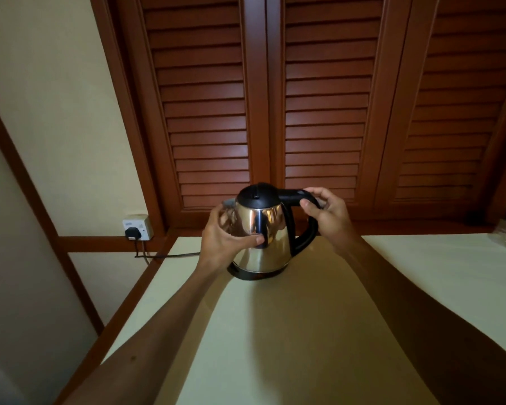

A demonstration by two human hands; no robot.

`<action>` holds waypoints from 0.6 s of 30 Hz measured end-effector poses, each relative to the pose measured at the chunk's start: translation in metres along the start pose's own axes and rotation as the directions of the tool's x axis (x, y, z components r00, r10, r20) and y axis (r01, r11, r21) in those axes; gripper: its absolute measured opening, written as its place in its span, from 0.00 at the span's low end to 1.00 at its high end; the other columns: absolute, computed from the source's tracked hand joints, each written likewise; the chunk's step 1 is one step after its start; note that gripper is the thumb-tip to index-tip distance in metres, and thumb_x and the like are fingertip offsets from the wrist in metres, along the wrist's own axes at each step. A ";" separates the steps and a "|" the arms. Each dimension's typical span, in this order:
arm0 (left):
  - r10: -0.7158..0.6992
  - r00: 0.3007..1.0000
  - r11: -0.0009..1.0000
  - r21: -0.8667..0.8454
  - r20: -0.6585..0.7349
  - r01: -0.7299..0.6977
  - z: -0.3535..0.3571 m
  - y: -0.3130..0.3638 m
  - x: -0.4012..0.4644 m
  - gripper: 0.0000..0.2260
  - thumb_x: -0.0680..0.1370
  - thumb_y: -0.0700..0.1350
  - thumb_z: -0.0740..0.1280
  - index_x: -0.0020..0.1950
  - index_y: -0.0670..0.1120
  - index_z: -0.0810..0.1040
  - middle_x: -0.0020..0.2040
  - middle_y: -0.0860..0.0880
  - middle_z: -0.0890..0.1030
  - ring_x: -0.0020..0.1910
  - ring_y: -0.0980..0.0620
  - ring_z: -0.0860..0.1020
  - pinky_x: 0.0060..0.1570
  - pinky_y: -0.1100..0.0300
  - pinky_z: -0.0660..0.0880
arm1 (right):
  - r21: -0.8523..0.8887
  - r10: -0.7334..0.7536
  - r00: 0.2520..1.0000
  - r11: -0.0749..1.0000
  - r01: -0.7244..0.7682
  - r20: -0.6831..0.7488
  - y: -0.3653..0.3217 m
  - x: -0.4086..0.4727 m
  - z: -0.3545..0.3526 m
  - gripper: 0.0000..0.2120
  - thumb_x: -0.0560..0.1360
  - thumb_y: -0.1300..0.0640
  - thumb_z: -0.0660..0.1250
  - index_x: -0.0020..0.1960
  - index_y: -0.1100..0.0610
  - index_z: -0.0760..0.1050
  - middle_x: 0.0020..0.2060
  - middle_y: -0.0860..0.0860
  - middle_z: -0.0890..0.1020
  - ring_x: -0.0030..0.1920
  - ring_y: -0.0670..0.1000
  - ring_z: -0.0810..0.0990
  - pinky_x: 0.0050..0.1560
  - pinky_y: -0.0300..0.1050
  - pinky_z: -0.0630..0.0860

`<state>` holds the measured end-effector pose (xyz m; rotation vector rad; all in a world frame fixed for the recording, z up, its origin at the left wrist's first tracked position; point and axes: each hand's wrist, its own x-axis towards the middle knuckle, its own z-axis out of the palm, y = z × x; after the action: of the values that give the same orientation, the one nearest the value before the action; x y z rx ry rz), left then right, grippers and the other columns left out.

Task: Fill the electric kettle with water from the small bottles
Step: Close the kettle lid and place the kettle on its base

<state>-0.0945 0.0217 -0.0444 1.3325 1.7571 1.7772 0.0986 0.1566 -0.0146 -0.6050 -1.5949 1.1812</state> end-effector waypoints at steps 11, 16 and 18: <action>-0.036 0.999 0.999 -0.005 0.015 0.036 -0.020 -0.044 0.045 0.45 0.55 0.46 0.86 0.68 0.51 0.69 0.58 0.56 0.80 0.59 0.57 0.79 0.62 0.52 0.77 | -0.002 0.076 0.995 0.997 -0.076 -0.062 0.030 0.029 0.040 0.10 0.74 0.63 0.69 0.54 0.56 0.78 0.47 0.52 0.85 0.51 0.52 0.83 0.55 0.50 0.78; -0.031 0.998 0.998 -0.046 0.048 0.033 -0.020 -0.053 0.053 0.46 0.55 0.49 0.85 0.70 0.49 0.69 0.58 0.55 0.81 0.59 0.58 0.79 0.61 0.51 0.78 | -0.013 0.070 0.996 0.997 -0.071 -0.062 0.034 0.036 0.041 0.10 0.74 0.64 0.68 0.55 0.57 0.78 0.48 0.52 0.84 0.50 0.51 0.83 0.54 0.48 0.78; -0.021 0.999 0.999 -0.047 0.047 0.024 -0.020 -0.053 0.055 0.47 0.53 0.54 0.84 0.69 0.49 0.70 0.59 0.52 0.82 0.59 0.56 0.80 0.60 0.49 0.79 | -0.002 0.073 0.995 0.997 -0.073 -0.070 0.035 0.035 0.039 0.10 0.75 0.65 0.68 0.55 0.57 0.77 0.46 0.50 0.84 0.48 0.48 0.83 0.52 0.45 0.77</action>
<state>-0.1585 0.0620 -0.0675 1.3192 1.6884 1.7505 0.0440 0.1839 -0.0319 -0.7048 -1.5282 1.1976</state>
